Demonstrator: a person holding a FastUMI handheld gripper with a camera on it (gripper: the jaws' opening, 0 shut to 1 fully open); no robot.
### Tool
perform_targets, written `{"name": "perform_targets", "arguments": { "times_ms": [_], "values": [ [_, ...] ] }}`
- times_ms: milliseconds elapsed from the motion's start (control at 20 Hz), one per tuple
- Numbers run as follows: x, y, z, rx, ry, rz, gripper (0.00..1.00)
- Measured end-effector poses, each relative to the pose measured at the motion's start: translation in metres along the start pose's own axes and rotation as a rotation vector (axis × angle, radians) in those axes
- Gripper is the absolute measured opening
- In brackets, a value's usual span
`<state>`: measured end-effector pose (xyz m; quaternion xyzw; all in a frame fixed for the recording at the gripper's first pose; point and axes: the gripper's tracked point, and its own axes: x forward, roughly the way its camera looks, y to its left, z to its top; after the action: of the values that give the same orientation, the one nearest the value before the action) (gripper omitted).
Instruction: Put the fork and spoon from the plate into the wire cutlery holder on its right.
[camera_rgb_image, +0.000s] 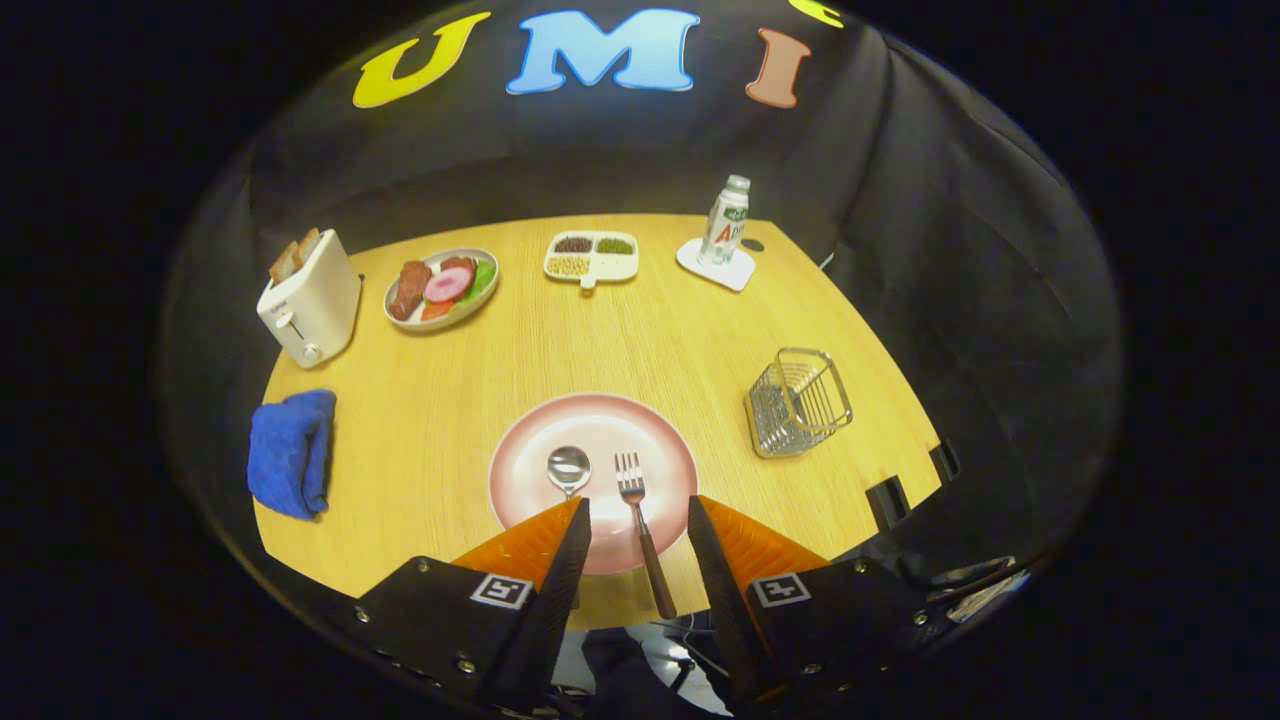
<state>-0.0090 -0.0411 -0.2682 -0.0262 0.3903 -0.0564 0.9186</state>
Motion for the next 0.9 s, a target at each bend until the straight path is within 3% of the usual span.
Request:
{"name": "perform_targets", "arguments": {
  "times_ms": [650,900],
  "values": [
    [0.046,-0.012,-0.089,-0.119,0.347,-0.030,0.65],
    [0.061,-0.013,-0.106,-0.142,0.417,-0.017,0.65]
  ]
}}
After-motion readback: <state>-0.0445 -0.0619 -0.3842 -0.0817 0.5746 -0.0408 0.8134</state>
